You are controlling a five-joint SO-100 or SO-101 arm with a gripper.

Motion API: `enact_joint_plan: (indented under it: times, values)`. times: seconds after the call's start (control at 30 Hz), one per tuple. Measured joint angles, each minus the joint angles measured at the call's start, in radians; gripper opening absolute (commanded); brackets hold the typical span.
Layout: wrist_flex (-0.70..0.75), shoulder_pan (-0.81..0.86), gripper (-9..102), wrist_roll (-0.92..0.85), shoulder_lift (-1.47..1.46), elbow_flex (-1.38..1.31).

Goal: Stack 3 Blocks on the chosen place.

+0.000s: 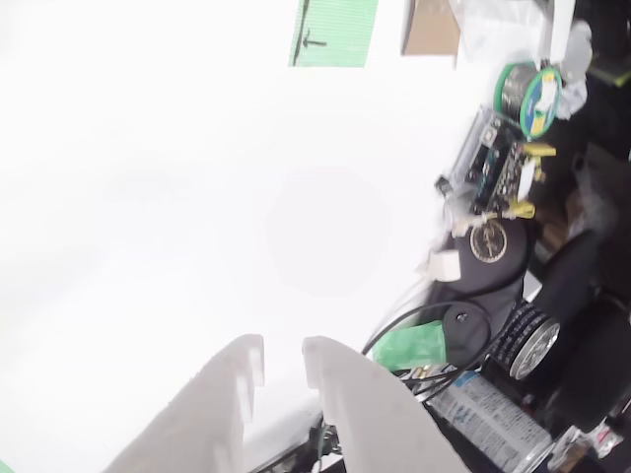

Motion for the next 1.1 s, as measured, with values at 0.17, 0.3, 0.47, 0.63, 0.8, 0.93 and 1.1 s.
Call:
enact_joint_plan:
  times: [0.17,0.3,0.47,0.63,0.8,0.93,1.1]
  values:
    - [0.149,-0.110,0,-0.150,-0.104,-0.067]
    - [0.169,-0.120,0,-0.256,-0.166,-0.060]
    - [0.167,-0.198,0,-0.298,-0.221,-0.023]
    - [0.172,-0.351,0,-0.298,-0.259,-0.003]
    - [0.173,-0.420,0,-0.299,-0.264,0.034]
    - [0.173,-0.434,0,-0.298,-0.264,0.117]
    - [0.173,-0.439,0,-0.270,-0.264,0.126]
